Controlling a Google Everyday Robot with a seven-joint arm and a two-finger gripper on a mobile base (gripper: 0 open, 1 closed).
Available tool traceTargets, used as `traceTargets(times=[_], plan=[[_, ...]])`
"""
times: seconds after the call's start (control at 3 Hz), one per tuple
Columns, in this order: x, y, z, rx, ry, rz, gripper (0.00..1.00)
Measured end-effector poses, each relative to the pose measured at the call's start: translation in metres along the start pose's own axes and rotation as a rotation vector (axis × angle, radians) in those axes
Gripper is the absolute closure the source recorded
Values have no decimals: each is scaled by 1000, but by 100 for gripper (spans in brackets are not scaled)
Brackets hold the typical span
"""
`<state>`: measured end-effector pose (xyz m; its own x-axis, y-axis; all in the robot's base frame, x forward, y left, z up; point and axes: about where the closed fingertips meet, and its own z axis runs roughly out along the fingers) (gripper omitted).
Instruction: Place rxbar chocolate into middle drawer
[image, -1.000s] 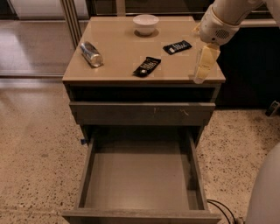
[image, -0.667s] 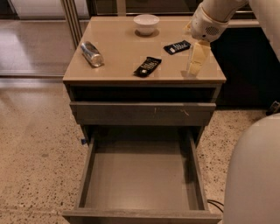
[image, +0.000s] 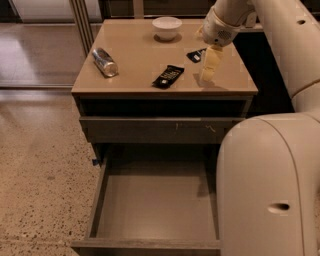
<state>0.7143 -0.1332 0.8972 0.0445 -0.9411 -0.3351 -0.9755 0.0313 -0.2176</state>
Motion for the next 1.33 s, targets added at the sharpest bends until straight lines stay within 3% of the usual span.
traceTargets(times=[0.33, 0.67, 1.33], plan=[[-5, -11, 26, -26, -18, -3, 0], [-18, -28, 51, -13, -59, -28, 0], [-22, -33, 50, 5, -71, -52, 0]])
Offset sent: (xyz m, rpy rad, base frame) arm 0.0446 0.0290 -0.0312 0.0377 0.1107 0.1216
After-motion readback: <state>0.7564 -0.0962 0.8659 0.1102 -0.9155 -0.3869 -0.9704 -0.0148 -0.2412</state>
